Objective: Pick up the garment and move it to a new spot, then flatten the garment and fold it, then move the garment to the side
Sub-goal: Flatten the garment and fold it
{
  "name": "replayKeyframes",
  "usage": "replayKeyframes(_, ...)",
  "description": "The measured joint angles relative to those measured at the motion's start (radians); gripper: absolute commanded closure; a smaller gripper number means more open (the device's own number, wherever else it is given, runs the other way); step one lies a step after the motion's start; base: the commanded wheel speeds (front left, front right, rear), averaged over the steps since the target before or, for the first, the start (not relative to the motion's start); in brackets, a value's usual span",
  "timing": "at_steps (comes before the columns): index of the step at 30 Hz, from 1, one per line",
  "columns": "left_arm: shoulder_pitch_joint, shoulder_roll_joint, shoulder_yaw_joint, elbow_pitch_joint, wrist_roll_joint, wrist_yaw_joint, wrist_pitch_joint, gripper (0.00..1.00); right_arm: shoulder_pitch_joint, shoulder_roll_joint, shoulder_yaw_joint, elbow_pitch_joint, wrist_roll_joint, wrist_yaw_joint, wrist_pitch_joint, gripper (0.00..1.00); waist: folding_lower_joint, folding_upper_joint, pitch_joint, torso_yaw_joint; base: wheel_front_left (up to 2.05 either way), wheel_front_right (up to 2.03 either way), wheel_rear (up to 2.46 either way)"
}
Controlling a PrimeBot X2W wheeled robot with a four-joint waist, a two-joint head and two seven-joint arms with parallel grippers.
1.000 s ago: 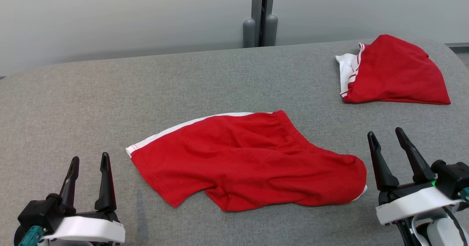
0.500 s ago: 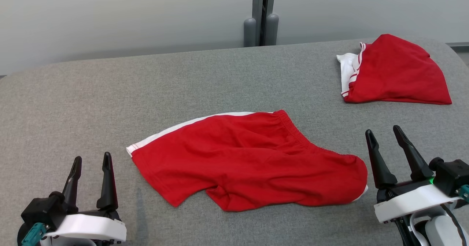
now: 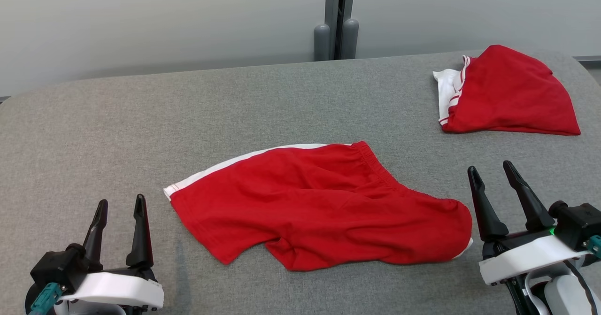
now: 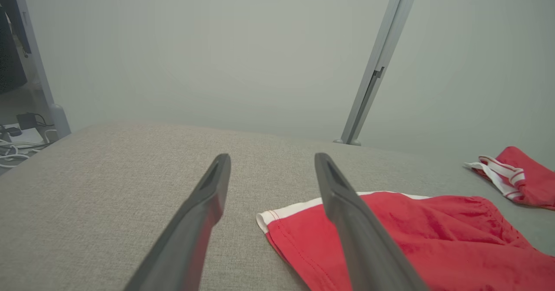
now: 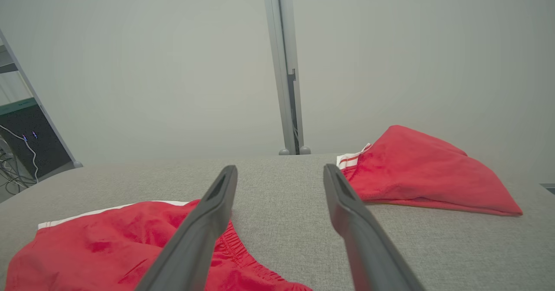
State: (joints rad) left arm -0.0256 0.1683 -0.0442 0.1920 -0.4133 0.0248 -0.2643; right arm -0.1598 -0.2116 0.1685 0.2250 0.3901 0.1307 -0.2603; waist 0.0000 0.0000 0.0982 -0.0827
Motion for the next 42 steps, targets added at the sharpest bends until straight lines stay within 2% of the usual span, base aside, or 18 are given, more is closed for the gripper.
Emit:
replayKeyframes(26, -0.053, -0.015, -0.024, 0.070, 0.001, -0.034, 0.005, 0.00, -0.098, -0.019, 0.084, 0.080, 0.025, 0.000, 0.000, 0.00, 0.0000, 0.0000, 0.033, 0.036, 0.00, 0.00, 0.00)
replayKeyframes(35, -0.171, -0.009, -0.077, 0.125, 0.012, -0.045, 0.103, 0.00, -0.235, -0.056, 0.170, 0.181, 0.061, 0.000, 0.009, 0.00, 0.0000, 0.0000, 0.081, 0.048, 0.00, 0.00, 0.00)
replayKeyframes(42, -0.264, 0.012, -0.110, 0.173, 0.018, -0.050, 0.227, 0.00, -0.371, -0.073, 0.256, 0.279, 0.175, 0.000, 0.109, 0.00, 0.0000, 0.0000, 0.138, 0.058, 0.00, 0.00, 0.00)
